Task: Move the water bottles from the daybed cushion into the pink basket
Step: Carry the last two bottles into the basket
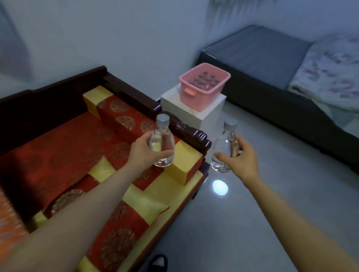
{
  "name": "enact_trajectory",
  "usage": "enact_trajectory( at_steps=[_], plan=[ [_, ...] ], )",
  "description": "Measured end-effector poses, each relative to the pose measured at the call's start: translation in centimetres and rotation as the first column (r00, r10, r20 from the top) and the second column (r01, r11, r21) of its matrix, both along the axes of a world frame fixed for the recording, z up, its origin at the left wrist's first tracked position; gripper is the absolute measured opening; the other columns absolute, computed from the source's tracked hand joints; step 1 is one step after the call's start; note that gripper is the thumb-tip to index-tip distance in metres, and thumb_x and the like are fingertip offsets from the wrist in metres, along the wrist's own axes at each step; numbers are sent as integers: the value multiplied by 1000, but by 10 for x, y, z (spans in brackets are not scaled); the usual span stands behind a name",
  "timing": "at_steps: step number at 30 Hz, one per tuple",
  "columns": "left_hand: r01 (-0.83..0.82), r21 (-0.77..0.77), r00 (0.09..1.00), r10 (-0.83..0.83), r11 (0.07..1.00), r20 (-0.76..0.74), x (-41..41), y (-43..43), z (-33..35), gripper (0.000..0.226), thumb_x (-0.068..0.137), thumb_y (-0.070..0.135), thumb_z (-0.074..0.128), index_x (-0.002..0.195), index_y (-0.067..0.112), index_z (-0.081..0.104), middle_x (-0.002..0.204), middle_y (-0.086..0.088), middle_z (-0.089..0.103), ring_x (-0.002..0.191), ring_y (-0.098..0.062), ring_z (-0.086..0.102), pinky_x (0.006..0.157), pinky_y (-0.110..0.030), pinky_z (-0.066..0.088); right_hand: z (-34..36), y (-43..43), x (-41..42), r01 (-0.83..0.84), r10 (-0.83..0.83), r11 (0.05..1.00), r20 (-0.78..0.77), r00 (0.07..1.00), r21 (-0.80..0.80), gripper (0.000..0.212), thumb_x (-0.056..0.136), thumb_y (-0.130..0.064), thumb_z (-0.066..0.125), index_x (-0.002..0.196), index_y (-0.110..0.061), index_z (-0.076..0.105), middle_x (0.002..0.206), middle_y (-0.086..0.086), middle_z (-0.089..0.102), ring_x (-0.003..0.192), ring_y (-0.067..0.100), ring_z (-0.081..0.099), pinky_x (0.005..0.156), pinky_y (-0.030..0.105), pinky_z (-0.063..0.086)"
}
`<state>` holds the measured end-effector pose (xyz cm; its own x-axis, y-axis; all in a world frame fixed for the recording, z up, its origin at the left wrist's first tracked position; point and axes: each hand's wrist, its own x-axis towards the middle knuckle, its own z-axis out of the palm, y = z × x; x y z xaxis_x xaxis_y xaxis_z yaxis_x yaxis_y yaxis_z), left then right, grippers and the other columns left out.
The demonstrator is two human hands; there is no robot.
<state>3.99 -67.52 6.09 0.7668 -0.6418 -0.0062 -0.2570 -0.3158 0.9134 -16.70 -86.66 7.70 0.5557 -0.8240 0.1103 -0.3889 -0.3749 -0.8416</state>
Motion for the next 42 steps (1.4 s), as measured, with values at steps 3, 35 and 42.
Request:
enact_trajectory(
  at_steps=[3,35,42],
  plan=[
    [57,8,998,-57,998,-1,-3,-47,-3,60,50,47,87,101,23,65,97,5,71,91,-12,67,81,-35,55,-7,-32,-11,36,-36,999,18,999,17,70,61,-29,87,123,-22,54,115,-2,60,101,17,57,87,39,52],
    [-71,4,989,71,997,-130,121,-558,-15,59,55,17,90,107,16,61,100,1,67,90,-12,63,78,-24,49,4,-588,93,-16,18,998,-18,1000,63,75,62,-23,87,127,-22,50,116,-6,55,100,11,54,72,15,40],
    [-305,49,938,309,951,-156,173,-615,-35,57,57,15,90,105,17,59,88,11,63,78,-2,59,61,-12,42,-17,-684,186,-190,196,974,-37,980,127,71,58,-31,88,120,-26,55,113,-5,61,102,14,60,88,37,53]
  ],
)
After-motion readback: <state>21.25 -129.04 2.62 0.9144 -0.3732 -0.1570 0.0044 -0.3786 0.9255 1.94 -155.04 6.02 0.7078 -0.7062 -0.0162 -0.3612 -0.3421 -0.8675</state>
